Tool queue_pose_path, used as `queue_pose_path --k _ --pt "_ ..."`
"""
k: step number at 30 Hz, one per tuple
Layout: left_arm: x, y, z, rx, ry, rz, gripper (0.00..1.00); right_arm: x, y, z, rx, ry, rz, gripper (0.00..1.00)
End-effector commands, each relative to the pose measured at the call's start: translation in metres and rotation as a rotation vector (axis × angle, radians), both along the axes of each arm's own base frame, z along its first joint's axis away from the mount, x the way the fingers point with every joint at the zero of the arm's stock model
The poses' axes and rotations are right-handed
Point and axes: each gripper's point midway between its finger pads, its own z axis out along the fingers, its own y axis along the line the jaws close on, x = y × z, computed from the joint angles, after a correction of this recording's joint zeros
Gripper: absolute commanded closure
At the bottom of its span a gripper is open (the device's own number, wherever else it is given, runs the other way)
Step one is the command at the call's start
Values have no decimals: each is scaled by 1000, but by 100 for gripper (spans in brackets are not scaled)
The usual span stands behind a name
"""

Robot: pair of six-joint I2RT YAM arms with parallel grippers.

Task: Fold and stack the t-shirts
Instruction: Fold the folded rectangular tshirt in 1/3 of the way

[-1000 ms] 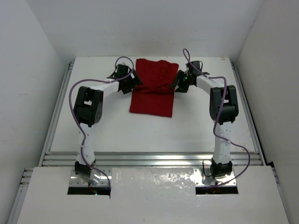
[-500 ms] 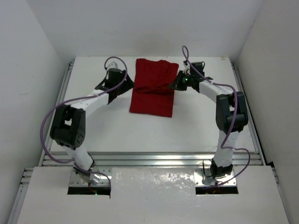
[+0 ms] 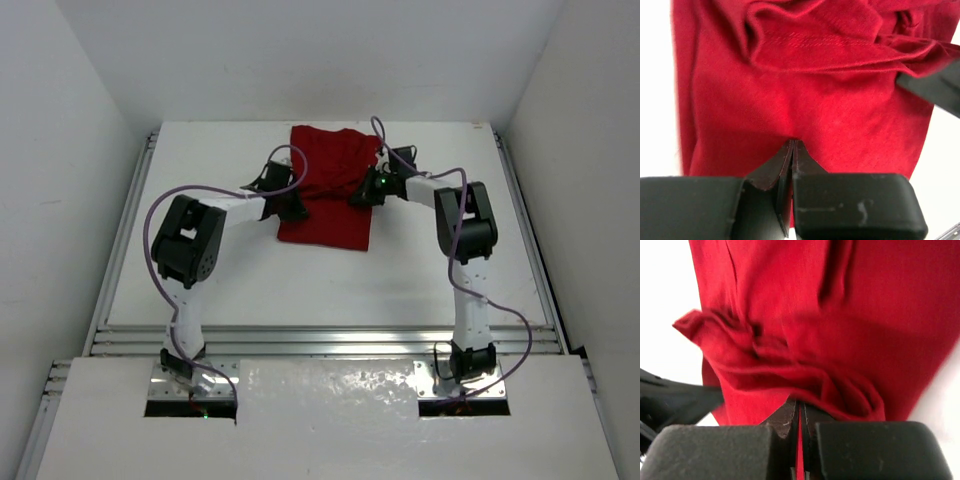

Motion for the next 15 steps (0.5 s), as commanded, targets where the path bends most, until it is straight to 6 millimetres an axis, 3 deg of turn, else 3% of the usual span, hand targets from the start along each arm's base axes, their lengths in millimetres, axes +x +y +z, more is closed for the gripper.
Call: queue_pose_path --k 1,3,6,8,10,11,13,15 --pt "28 -17 30 -61 -85 -40 100 42 2 30 -11 -124 -19 100" --pt "37 -21 35 -67 -102 -38 100 54 -4 21 -39 -96 -44 100" --pt "50 -21 27 -58 -91 -36 100 65 -10 9 -57 -50 -87 100" --pt "63 -18 30 -48 -107 -22 100 66 -12 6 -46 -37 -97 100" --pt "71 -8 13 -22 -74 1 100 62 -13 4 -48 -36 -97 100" --pt "82 -6 17 -19 -88 12 100 55 -14 -2 -47 -27 -91 100" --pt "90 8 0 -3 -58 41 100 57 -12 12 -27 -70 -73 100" --pt "94 14 8 -6 -76 53 100 59 -5 32 17 -129 -15 100"
